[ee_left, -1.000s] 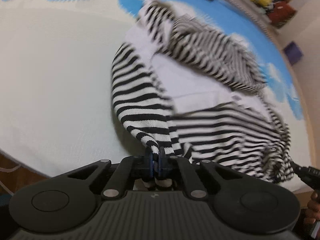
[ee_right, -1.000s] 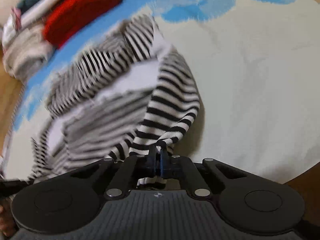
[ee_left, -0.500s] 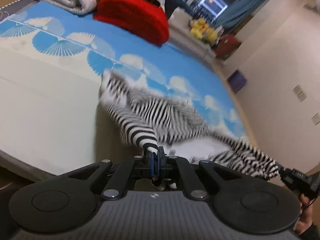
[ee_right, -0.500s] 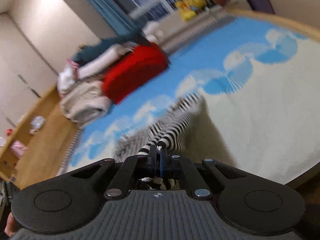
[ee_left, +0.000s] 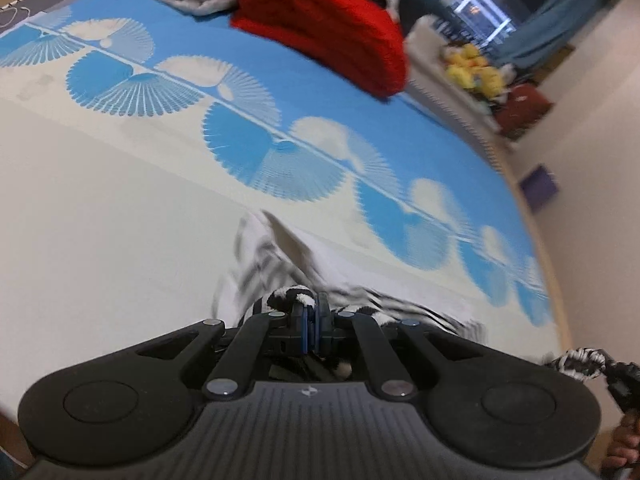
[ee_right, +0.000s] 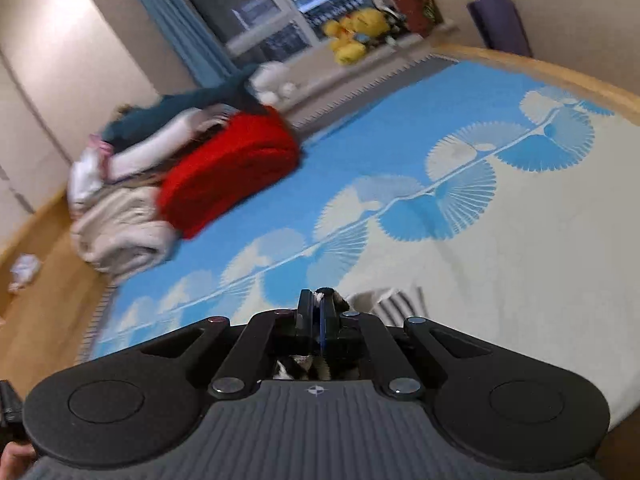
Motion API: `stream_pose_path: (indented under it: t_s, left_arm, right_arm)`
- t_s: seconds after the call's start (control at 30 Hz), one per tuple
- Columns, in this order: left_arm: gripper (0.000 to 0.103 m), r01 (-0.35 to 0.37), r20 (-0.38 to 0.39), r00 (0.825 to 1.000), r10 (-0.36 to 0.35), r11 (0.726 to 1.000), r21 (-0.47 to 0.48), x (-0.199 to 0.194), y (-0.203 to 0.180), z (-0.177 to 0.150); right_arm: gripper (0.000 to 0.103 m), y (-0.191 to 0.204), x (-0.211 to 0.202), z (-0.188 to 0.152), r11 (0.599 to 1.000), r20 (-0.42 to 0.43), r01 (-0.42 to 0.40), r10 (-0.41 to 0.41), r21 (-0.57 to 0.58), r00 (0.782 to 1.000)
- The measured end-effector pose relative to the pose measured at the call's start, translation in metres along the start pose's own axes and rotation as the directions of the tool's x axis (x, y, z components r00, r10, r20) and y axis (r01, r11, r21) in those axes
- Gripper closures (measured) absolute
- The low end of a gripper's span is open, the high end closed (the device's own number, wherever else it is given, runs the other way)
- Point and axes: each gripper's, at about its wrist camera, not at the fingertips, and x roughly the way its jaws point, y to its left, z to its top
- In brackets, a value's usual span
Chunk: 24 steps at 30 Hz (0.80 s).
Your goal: Fold small clothes
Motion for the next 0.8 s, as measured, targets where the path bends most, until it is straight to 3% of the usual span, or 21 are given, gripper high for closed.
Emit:
stream_pose_path:
  t_s: [0.1,0.17,0.23,0.3,0.33,0.37,0.4,0.5,0.6,0.63,0.67,0.8]
  left_arm:
    - [0.098,-0.023,-0.048,0.999,0.022,0.999,-0.036,0.052,0.018,0.015]
    - [0.093,-0.016,-0.126,0.992,-0.003,0.989,-0.149,0.073,0.031,0.021]
    - [0.087,0.033,-0.092,0.994,-0.051,0.982,-0.184,0.068,0.038,0.026]
    - [0.084,0.032,-0.047,0.998,-0.041,0.984,-0.174,0.057,0.046,0.031]
    - [0.081,0.028,-0.049,0.998,-0.037,0.985,-0.17,0.054,0.049,0.031]
    - [0.078,0.021,-0.048,0.998,-0.029,0.986,-0.163,0.051,0.054,0.031]
    - [0.076,0.007,-0.034,0.999,-0.012,0.989,-0.145,0.046,0.056,0.031]
    - [0.069,-0.009,0.005,1.0,0.01,0.995,-0.104,0.032,0.061,0.03]
    - [0.06,-0.008,0.007,1.0,0.008,0.998,-0.059,0.027,0.06,0.023]
    - [0.054,-0.015,0.002,1.0,0.015,1.0,-0.026,0.028,0.056,0.021]
    - [0.048,-0.024,-0.006,1.0,0.024,1.0,0.009,0.03,0.052,0.017]
    - [0.042,-0.076,-0.052,0.995,0.087,0.979,0.19,0.053,0.022,0.002]
  right_arm:
    - [0.101,-0.001,0.068,0.012,0.998,-0.048,0.06,-0.06,-0.004,0.997]
    - [0.098,-0.009,0.115,0.01,0.993,-0.108,0.122,-0.121,-0.001,0.987]
    - [0.093,-0.022,0.149,0.003,0.983,-0.159,0.183,-0.178,0.018,0.971]
    - [0.087,-0.037,0.162,-0.007,0.966,-0.191,0.25,-0.233,0.071,0.953]
    - [0.087,-0.042,0.162,-0.006,0.956,-0.204,0.263,-0.234,0.129,0.951]
    - [0.086,-0.047,0.157,-0.004,0.958,-0.173,0.218,-0.186,0.188,0.967]
    - [0.084,-0.048,0.154,-0.001,0.963,-0.146,0.189,-0.162,0.193,0.976]
    - [0.072,-0.043,0.146,0.001,0.973,-0.108,0.216,-0.208,0.077,0.972]
    - [0.068,-0.042,0.147,-0.004,0.987,-0.129,0.161,-0.161,-0.007,0.979]
    - [0.062,-0.042,0.15,-0.007,0.988,-0.139,0.15,-0.154,-0.038,0.978]
    - [0.057,-0.042,0.152,-0.011,0.987,-0.159,0.144,-0.154,-0.074,0.975]
    - [0.053,-0.037,0.168,-0.027,0.965,-0.224,0.141,-0.19,-0.22,0.956]
